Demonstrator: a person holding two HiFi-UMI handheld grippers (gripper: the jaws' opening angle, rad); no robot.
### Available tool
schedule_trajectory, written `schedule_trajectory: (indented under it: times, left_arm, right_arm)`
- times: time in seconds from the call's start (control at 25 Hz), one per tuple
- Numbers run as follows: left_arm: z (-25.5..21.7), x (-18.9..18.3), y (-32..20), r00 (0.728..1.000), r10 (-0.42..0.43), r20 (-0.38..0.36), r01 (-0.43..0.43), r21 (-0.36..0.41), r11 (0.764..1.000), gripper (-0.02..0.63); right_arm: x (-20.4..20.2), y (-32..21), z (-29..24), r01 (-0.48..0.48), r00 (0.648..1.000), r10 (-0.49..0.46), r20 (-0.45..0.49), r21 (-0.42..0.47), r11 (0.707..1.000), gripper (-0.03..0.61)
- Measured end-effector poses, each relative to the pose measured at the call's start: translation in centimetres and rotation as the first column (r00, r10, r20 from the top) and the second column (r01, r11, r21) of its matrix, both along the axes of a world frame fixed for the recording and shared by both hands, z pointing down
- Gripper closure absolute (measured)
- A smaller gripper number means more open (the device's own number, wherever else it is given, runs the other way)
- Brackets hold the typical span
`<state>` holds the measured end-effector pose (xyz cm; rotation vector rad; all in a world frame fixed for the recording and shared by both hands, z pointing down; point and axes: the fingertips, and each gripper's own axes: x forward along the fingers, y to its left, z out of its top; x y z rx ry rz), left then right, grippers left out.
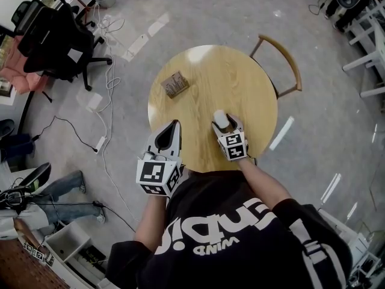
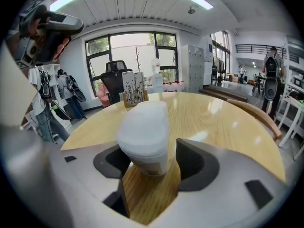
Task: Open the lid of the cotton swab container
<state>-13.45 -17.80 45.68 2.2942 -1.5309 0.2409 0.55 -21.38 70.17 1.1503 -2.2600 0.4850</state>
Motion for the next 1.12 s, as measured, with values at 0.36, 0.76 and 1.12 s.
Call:
schedule_trajectory:
  times: [0.36, 0.76, 1.12]
  left_arm:
    - [0.5, -0.4, 0.0, 1.0, -0.009, 0.0, 0.009, -0.01, 1.0, 0.604]
    - [1.2, 0.1, 0.3, 1.0, 0.0, -0.006, -0.001, -0.021, 1.0, 0.604]
    - [1.1, 0.6, 0.1, 1.0, 0.007, -0.015, -0.008, -0.015, 1.0, 0.604]
  right_arm:
    - [-0.4, 0.0, 0.3, 0.032, 0.999, -0.032, -0.031, 0.0, 0.999, 0.377]
    - [-0.3, 0.6, 0.0, 0.095, 0.994, -0.095, -0.053, -0.013, 0.995, 0.382]
    - [-0.6, -0.3, -3.0, 0.14, 0.99, -0.139, -0.019, 0.019, 0.99, 0.383]
